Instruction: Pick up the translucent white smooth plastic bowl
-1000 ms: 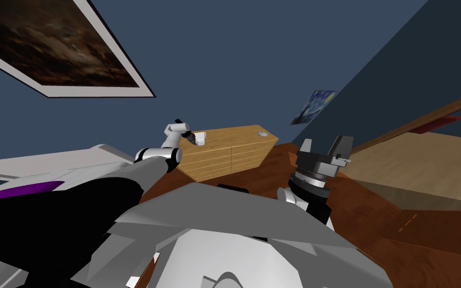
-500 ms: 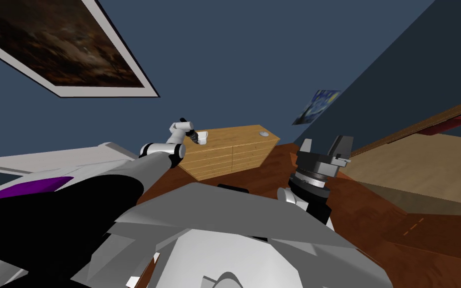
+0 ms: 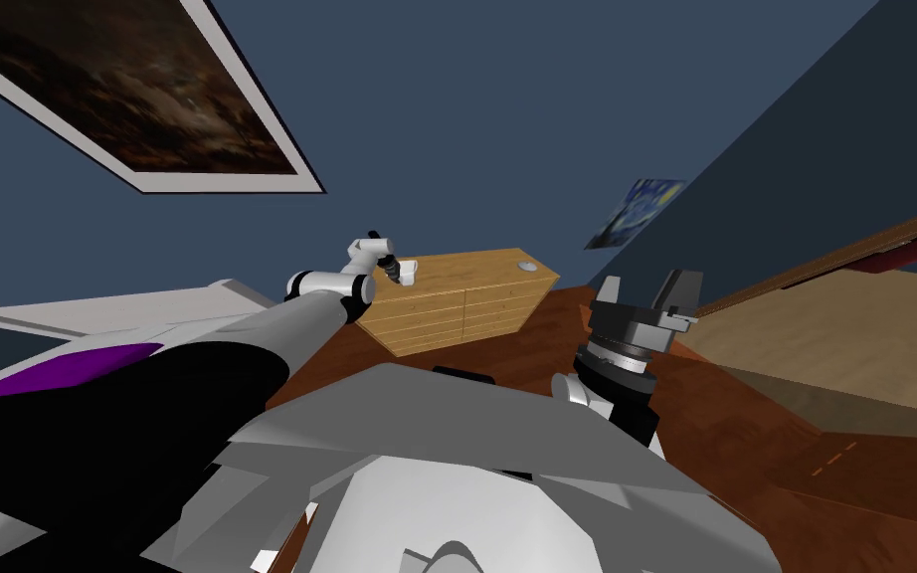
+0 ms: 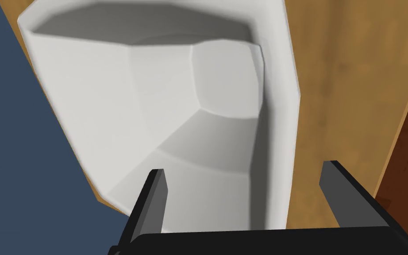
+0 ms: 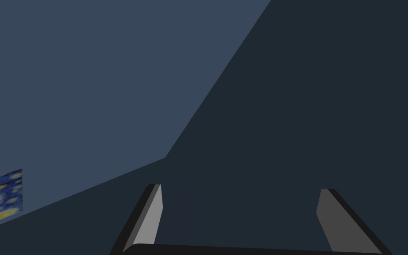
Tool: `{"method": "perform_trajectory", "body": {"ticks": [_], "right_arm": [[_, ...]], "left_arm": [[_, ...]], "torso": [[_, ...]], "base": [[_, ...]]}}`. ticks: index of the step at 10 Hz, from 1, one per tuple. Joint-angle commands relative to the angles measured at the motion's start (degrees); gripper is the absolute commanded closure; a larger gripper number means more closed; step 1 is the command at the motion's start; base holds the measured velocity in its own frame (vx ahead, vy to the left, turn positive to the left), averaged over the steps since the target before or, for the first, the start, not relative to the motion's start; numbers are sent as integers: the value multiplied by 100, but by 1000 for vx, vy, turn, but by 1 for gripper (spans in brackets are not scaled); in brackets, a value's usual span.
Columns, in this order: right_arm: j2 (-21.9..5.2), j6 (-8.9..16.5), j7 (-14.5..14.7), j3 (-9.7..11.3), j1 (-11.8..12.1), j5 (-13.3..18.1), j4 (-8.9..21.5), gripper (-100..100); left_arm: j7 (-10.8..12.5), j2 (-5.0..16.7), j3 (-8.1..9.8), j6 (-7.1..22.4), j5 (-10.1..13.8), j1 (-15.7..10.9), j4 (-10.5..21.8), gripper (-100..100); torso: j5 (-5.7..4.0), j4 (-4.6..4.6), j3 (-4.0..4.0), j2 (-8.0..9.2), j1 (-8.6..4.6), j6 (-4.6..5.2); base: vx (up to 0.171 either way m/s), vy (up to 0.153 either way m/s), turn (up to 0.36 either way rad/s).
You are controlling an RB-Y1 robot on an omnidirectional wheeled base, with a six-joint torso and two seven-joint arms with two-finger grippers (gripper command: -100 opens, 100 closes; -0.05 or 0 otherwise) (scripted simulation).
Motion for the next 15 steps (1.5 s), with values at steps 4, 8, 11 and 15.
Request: {"method": "perform_trajectory", "body": {"ticks": [4,8,11,15], "right_arm": [[0,0,0,0,0,0,0,0],[0,0,0,0,1,0,0,0],[0,0,0,0,1,0,0,0],[0,0,0,0,1,0,0,0]], "left_arm": [[2,-2,3,10,1,-13,22,100],[178,170,178,236,285,277,-263,100],[355,352,359,459,655,1020,-1244,100],[532,534,540,683,938,1464,-1608,100]], "torso": [[-2,-4,-10,-17,0,1],[-3,1,-5,-11,-3,0],[0,-5,-28,-54,-4,7],[22,-16,-19,-22,23,-16]], "base": [[-2,1,-2],[17,-6,-29],[85,-22,-84],[20,-5,-34]]}}
